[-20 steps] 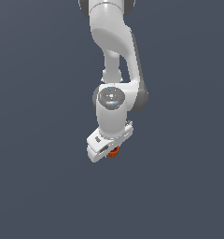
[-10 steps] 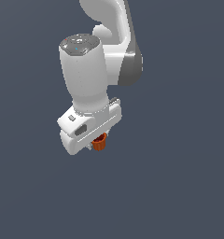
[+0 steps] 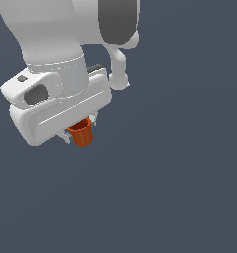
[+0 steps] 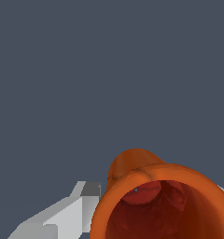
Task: Pick up the object and move it to a goal position.
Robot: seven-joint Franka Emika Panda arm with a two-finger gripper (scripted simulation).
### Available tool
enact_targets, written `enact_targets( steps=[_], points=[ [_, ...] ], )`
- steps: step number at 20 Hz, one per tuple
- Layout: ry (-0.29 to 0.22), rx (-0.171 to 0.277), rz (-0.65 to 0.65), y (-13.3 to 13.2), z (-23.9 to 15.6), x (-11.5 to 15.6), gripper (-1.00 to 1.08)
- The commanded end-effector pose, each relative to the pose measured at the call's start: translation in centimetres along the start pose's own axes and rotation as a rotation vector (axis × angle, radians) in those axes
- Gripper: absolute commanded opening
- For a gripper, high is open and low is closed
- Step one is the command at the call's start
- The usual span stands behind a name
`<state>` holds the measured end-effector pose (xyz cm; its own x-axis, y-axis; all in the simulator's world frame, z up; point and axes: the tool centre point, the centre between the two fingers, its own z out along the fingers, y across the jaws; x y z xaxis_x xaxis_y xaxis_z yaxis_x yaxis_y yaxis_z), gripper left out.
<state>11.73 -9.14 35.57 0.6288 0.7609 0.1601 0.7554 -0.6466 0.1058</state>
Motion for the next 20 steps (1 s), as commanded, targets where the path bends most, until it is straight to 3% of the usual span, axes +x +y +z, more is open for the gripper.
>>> enact_targets(
  steps=[1,10,20],
  points=[
    [0.014,-0.005,-0.02,1.0,-2.4,-0.1,-1.0],
    [0.046,-0.02,-0.066,3.8,-8.1,-0.4,-1.0],
    [0.061,-0.025,-0.085,5.0,-10.6,-0.5,-1.0]
  ],
)
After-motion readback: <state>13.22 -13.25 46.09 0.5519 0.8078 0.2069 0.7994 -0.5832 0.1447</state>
